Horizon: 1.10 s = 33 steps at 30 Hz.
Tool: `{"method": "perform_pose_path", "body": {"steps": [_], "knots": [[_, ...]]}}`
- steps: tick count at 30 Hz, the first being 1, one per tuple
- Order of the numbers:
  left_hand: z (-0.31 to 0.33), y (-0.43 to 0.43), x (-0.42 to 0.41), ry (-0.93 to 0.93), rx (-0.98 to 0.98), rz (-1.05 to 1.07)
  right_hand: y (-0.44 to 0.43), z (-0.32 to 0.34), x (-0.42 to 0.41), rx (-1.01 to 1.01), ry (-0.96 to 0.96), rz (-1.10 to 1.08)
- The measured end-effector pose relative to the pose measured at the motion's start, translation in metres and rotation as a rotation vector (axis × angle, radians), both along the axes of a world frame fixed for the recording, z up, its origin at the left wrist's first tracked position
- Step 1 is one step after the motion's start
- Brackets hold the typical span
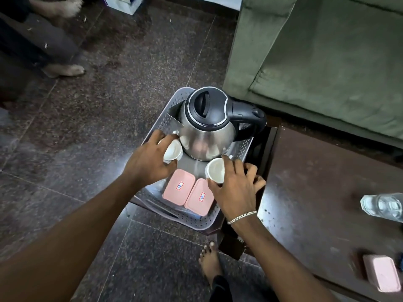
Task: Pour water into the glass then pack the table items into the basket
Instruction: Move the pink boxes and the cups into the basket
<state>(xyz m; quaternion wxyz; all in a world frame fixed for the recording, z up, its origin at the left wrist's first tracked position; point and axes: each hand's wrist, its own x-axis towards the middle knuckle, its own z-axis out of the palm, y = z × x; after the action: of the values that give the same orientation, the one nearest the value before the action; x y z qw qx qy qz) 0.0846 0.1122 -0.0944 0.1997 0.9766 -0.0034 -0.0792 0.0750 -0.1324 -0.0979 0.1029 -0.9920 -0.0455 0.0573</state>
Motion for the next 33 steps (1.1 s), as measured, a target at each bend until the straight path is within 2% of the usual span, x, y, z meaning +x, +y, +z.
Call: {"method": "perform_pose_path", "body": {"steps": [4,8,13,18,25,33], "knots": [[0.002,0.0,-0.006,-0.041,0.017,0.011,-0.001,0.0,-0.003,0.036,0.013,0.009],[0.007,-0.001,-0.021,-0.142,0.136,0.03,-0.006,0.007,-0.008,0.034,-0.035,0.024],[0.025,-0.034,-0.027,-0.232,0.155,-0.058,-0.029,0.024,-0.011,0.084,-0.084,-0.008],[0.048,-0.118,-0.019,-0.34,0.084,-0.317,-0.094,0.042,-0.017,0.159,-0.131,-0.015],[0.043,-0.262,0.0,-0.238,-0.025,-0.489,-0.236,0.043,-0.031,0.203,-0.182,-0.058],[-0.008,-0.45,-0.002,-0.099,-0.08,-0.669,-0.425,0.013,-0.075,0.211,-0.165,-0.267]]}}
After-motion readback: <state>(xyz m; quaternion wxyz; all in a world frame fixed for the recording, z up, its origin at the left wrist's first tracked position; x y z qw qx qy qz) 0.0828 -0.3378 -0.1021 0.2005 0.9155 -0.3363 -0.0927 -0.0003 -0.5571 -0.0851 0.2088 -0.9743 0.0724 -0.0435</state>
